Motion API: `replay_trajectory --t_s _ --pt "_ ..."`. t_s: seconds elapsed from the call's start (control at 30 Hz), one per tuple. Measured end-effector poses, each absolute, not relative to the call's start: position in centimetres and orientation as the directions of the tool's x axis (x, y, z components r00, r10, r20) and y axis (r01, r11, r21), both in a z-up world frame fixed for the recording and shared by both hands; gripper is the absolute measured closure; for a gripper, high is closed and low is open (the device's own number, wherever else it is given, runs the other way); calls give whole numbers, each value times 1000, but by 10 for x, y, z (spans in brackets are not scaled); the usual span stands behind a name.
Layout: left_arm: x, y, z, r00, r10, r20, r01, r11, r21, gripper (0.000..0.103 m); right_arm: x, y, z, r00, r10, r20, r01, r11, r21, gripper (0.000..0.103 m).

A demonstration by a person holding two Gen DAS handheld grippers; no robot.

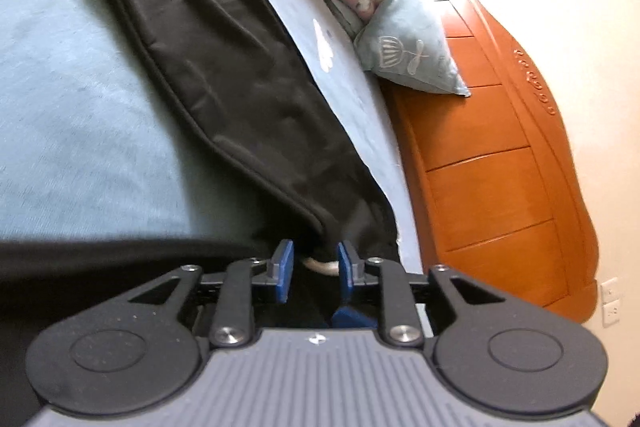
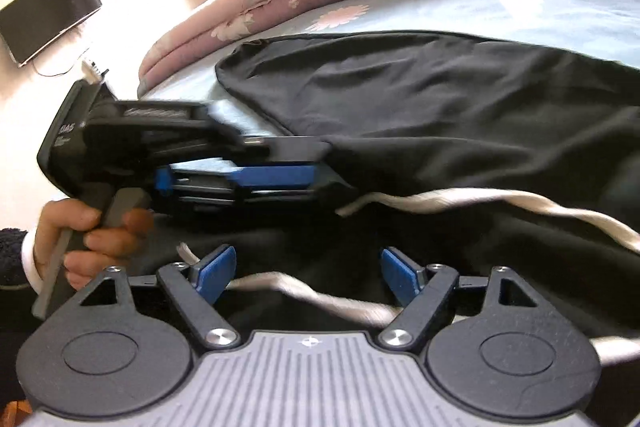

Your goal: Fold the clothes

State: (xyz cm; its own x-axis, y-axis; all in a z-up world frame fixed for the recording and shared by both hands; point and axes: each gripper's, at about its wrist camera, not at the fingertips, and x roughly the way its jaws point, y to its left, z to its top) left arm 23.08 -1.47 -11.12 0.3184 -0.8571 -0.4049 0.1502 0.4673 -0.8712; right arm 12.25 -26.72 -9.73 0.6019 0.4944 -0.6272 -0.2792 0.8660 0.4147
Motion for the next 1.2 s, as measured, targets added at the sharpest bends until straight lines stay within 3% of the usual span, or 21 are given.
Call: replay_trajectory --t_s 0.07,0.13,0.17,0.2,0.3,0.4,0.53,0.67,0.8,0.87,1.0,1.03,1.13,1.2 --pt "225 -17 -114 303 -859 -412 158 472 -867 67 113 -283 -90 633 447 -632 -250 891 379 19" --pt "227 -20 -123 321 -795 -514 133 575 -807 68 113 -302 -88 655 400 -642 -203 911 360 19" --pt "229 -20 -129 331 -746 -578 99 636 -765 79 115 -312 -89 658 379 -650 -176 917 357 19" --pt "231 -14 -135 340 -719 -606 48 657 -753 96 115 -323 -90 662 351 -662 -140 926 351 19" --pt "227 5 -133 379 -705 -599 -53 630 -775 94 105 -356 -86 685 251 -683 -29 947 319 19" --pt "216 10 -116 376 -710 -595 -28 633 -773 80 88 -391 -78 711 146 -688 78 956 283 19" --pt "202 -4 -99 338 -752 -566 50 615 -787 69 83 -435 -79 720 24 -694 214 943 254 19" --pt "193 -24 -103 291 -755 -588 53 626 -778 69 103 -467 -98 695 -46 -717 306 922 237 19" --pt "181 -30 -115 262 -729 -632 31 661 -750 69 129 -484 -106 693 -33 -720 301 921 247 19" --pt "173 -25 -119 268 -732 -627 14 654 -757 69 142 -490 -103 702 -3 -712 262 931 254 12" --pt "168 -18 -123 288 -738 -611 -45 627 -778 68 171 -501 -109 681 18 -732 239 940 245 12" --pt "167 -18 -124 291 -737 -610 -51 625 -779 68 177 -503 -111 673 27 -739 230 942 245 18" --pt "164 -19 -122 301 -725 -619 -60 634 -771 68 185 -501 -108 666 4 -746 189 966 174 52" --pt "163 -21 -120 306 -716 -628 -61 644 -763 68 187 -503 -102 667 -23 -744 193 971 143 55"
